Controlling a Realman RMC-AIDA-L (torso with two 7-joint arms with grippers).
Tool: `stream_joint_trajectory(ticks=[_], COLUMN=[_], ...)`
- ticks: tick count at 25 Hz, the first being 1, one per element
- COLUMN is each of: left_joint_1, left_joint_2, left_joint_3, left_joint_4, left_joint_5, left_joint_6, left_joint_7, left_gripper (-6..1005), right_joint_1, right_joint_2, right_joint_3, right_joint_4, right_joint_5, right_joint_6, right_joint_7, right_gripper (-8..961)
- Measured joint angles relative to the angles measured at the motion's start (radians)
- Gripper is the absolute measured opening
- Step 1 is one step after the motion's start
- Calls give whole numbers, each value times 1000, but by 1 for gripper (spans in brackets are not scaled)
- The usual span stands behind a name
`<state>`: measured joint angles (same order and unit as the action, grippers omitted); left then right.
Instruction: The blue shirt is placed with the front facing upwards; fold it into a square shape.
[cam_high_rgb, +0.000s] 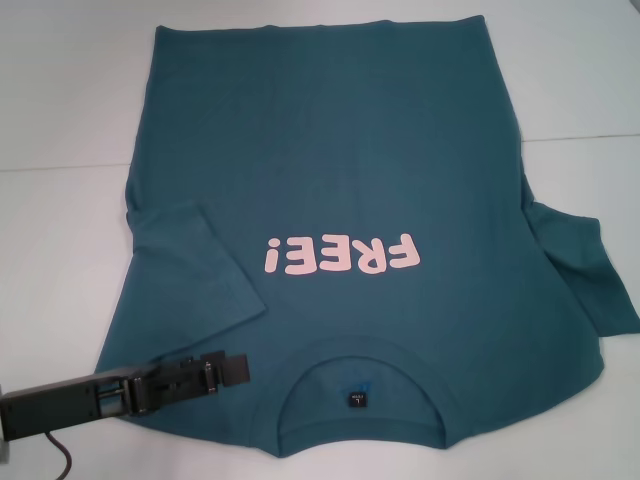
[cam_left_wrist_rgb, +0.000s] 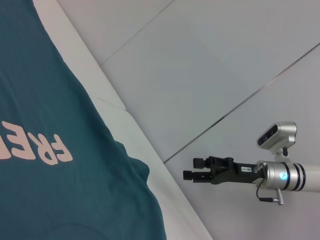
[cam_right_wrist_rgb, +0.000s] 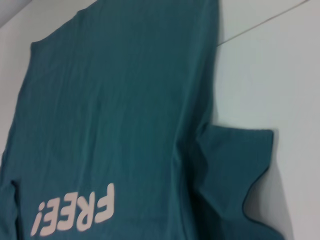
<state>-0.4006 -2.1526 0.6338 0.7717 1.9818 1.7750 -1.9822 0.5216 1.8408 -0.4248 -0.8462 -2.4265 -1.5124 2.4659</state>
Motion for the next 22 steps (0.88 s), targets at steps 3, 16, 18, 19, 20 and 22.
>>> stream_joint_trajectory(ticks=[3,16,18,19,20,22], left_joint_1=[0,-4,-4,-4,-4,-4], left_joint_2=[-2,-2,-3,-3,-3,-3], left_joint_3=[0,2,0,-1,-1,-2], left_joint_4=[-8,-25,-25,-25,-25,-25], left_joint_5=[-2,-7,-7,-7,-7,-7], left_joint_6=[-7,-42,-45,-47,-49,-52], left_joint_7=[2,7,8,8,8,8], left_gripper=[844,843,843,843,843,843], right_joint_1=[7,87,99,105,110,120], right_joint_2=[1,7,12,14,17,21], right_joint_3=[0,-90,-102,-104,-104,-107], right_joint_4=[29,234,254,260,265,278], right_joint_5=[1,-1,-1,-1,-2,-2], right_joint_6=[46,297,327,338,348,369], right_joint_7=[-13,-46,-44,-44,-45,-46], right_gripper=[910,898,896,896,895,893])
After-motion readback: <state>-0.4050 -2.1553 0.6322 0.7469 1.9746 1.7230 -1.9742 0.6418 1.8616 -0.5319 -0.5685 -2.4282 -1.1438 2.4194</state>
